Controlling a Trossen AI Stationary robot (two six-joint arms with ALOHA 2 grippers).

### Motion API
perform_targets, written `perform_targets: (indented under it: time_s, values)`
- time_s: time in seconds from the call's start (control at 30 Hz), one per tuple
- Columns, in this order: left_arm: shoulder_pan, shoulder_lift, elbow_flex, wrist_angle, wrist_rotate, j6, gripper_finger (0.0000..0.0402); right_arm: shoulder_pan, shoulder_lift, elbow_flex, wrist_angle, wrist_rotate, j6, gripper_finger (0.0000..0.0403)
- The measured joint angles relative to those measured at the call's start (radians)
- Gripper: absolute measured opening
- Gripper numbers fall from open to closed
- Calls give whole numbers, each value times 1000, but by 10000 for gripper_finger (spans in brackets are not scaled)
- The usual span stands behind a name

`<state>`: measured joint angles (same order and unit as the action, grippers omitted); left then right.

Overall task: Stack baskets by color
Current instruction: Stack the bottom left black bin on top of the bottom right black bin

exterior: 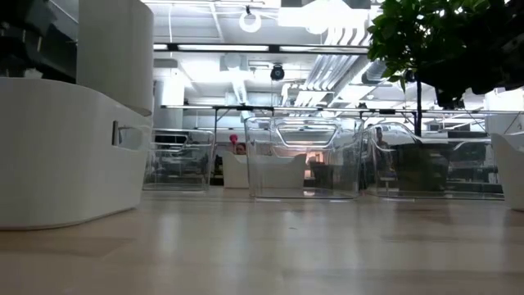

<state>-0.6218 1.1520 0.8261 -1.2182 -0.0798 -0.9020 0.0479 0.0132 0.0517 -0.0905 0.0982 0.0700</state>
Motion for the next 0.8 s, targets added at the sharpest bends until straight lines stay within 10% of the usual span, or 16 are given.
perform_targets:
  time_s: [0.8]
  values:
    - [-70, 73, -220, 126, -10, 42, 214, 0, 0, 0, 0, 0, 0, 0]
